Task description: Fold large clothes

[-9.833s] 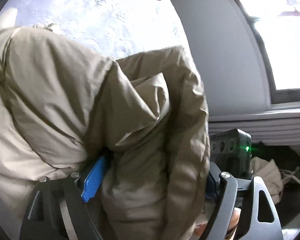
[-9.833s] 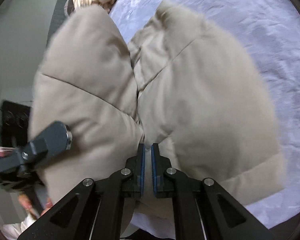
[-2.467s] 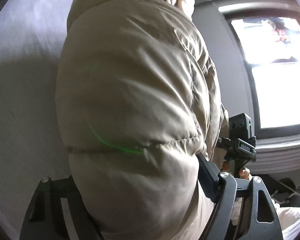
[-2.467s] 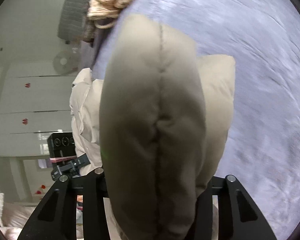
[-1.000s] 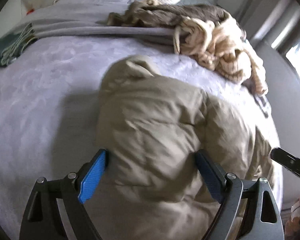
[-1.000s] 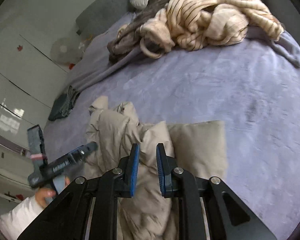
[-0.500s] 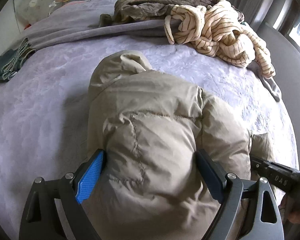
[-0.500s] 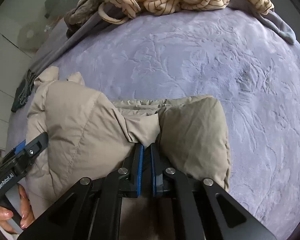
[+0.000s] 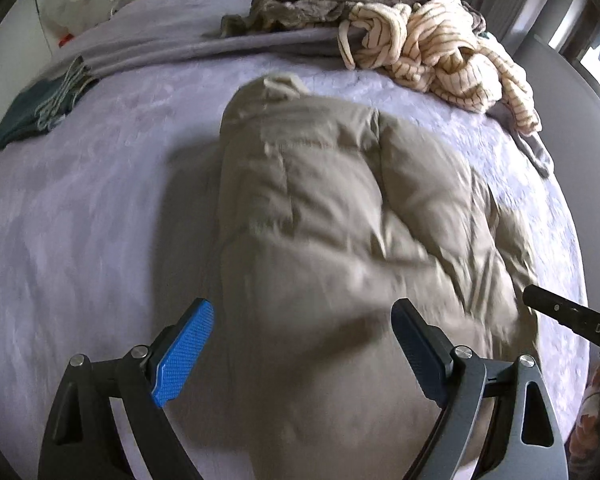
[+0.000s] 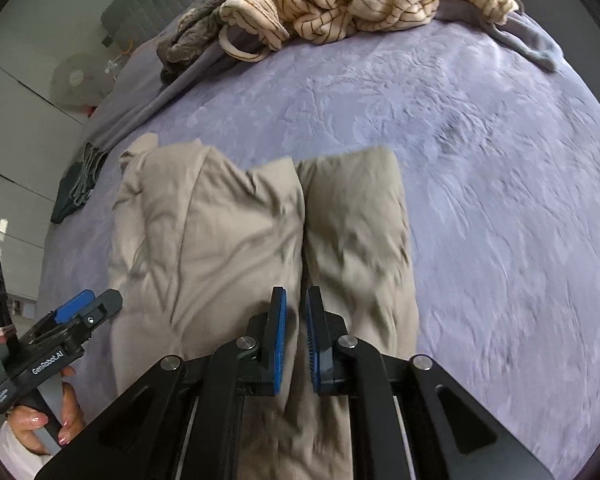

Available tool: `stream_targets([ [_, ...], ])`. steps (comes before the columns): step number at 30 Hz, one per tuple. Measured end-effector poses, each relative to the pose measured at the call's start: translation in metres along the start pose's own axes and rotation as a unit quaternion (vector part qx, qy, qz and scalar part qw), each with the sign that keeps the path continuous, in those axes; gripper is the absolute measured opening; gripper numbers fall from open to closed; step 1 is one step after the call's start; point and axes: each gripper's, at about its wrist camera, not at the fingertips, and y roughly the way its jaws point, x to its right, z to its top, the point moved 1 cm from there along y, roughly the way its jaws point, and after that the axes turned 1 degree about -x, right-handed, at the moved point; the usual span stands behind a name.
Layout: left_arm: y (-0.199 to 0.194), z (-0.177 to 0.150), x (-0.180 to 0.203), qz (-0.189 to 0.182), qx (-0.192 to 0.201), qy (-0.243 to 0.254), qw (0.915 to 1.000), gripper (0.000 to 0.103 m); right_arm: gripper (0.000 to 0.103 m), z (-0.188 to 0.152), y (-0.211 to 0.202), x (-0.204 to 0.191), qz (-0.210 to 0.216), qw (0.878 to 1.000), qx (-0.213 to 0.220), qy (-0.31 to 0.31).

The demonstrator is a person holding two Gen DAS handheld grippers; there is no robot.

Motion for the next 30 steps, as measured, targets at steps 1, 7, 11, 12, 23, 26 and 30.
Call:
stream_targets([
  [1,-0.003,-0.006,0.0,0.001,-0.002,0.0,1.0,0.093,0.011,-0.005,-0.004,0.0,0.002,1.0,-0.001,0.002],
  [7,-0.036,-0.043,0.002,0.015,0.004,0.008,0.9999,0.103,0.011,-0.041,-0.029,0.0,0.006,1.0,-0.007,0.01],
  [11,-0.062,-0.061,0.002,0.035,0.01,0.004,0.9993,0.103,0.014,-0.065,-0.046,-0.004,-0.008,1.0,-0.005,0.001],
  [12,-0.069,-0.065,0.002,0.041,0.013,0.003,0.9991,0.103,0.018,-0.071,-0.052,-0.006,-0.017,1.0,-0.002,-0.006],
  [23,-0.128,-0.089,0.003,0.071,0.059,0.002,0.9957,0.103,0.063,-0.091,-0.116,-0.031,-0.07,0.992,0.089,-0.046],
  [26,-0.139,-0.091,0.001,0.078,0.068,-0.004,0.9946,0.103,0.078,-0.092,-0.129,-0.038,-0.081,0.989,0.11,-0.057],
  [30,-0.152,-0.093,0.0,0.084,0.084,-0.003,0.993,0.103,0.08,-0.091,-0.143,-0.048,-0.087,0.985,0.134,-0.073],
])
